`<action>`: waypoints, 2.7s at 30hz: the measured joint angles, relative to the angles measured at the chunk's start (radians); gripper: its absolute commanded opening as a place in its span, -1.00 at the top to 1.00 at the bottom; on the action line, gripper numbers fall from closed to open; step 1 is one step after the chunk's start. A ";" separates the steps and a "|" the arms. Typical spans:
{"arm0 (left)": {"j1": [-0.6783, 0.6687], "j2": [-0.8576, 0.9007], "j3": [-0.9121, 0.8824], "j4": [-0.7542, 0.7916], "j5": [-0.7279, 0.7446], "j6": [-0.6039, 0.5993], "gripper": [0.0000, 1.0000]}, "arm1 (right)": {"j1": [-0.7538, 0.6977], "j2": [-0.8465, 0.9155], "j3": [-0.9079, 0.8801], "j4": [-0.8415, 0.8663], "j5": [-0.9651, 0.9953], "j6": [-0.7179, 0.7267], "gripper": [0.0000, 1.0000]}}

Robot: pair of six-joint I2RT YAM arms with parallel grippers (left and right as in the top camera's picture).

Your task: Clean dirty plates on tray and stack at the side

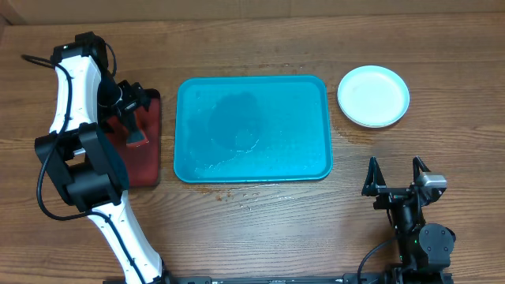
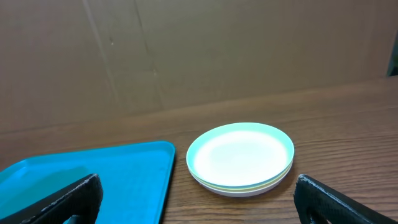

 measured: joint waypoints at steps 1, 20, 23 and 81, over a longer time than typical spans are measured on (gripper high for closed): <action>0.000 0.000 0.000 0.000 0.000 0.000 -0.99 | 0.000 0.000 0.000 0.000 0.000 0.000 -1.00; 0.000 0.000 0.000 0.000 0.000 0.000 -0.99 | 0.000 0.000 0.000 0.000 0.000 -0.002 -1.00; 0.000 0.000 0.000 0.000 0.000 0.000 -0.99 | 0.000 0.000 0.000 0.001 0.000 -0.002 -1.00; -0.335 -1.567 -1.038 0.387 0.009 0.301 -1.00 | 0.000 0.000 0.000 0.000 0.000 -0.003 -1.00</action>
